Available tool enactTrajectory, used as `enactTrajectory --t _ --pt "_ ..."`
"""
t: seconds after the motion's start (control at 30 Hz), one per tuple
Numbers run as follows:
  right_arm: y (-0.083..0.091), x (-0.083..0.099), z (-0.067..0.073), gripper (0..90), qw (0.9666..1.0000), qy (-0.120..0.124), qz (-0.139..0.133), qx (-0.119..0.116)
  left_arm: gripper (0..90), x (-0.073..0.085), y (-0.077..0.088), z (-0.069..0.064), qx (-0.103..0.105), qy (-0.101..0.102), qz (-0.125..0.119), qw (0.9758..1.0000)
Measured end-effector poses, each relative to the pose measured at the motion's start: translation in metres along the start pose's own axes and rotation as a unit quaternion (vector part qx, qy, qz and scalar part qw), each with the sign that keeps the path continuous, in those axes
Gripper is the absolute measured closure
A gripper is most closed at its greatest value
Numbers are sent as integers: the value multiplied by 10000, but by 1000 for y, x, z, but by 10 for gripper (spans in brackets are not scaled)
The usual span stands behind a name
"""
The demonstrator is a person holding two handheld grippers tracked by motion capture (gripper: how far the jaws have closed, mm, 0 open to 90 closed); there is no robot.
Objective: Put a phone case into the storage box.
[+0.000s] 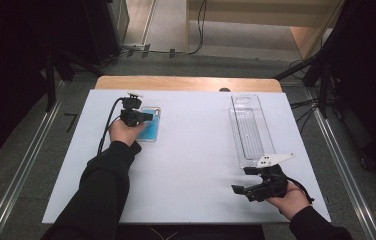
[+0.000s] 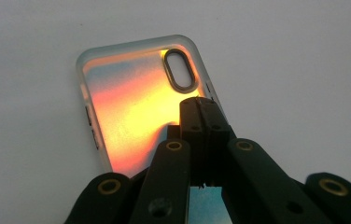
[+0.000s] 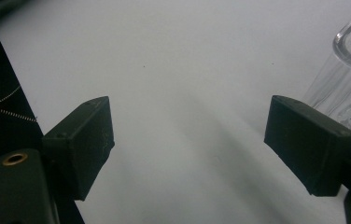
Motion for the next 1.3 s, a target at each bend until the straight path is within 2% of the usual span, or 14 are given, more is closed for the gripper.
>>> enactTrajectory --t 0.23,0.4,0.57,0.8,1.1,1.17,1.23,1.3 --pt "0 0 0 142 10000 1 11 5 900 5 -9 -5 18 -78 91 9999" --pt "0 0 0 142 10000 11 9 4 900 11 -12 -15 72 -238 144 9996" --pt "0 0 0 142 10000 17 9 -2 900 14 -14 -20 203 -286 226 9991" --pt "0 0 0 142 10000 18 8 11 900 26 -14 -33 454 -522 451 9966" --pt "0 0 0 142 10000 18 14 19 900 35 -12 -39 601 -572 602 9947" --pt "0 0 0 142 10000 10 9 27 900 39 -11 -42 614 -656 695 9935" --pt "0 0 0 142 10000 14 8 30 900 40 -11 -43 638 -644 685 9935" --pt "0 0 0 142 10000 17 16 35 900 43 -11 -46 716 -671 753 9923"
Point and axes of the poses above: each handheld gripper's, and its own axes: y roughly backward along the jaws, x roughly out of its underside, z roughly to its left, the point moved 4 cm from there along -y, roughly forward along the jaws, and after that the axes turned 15 degrees about y, right-handed, at the moved point
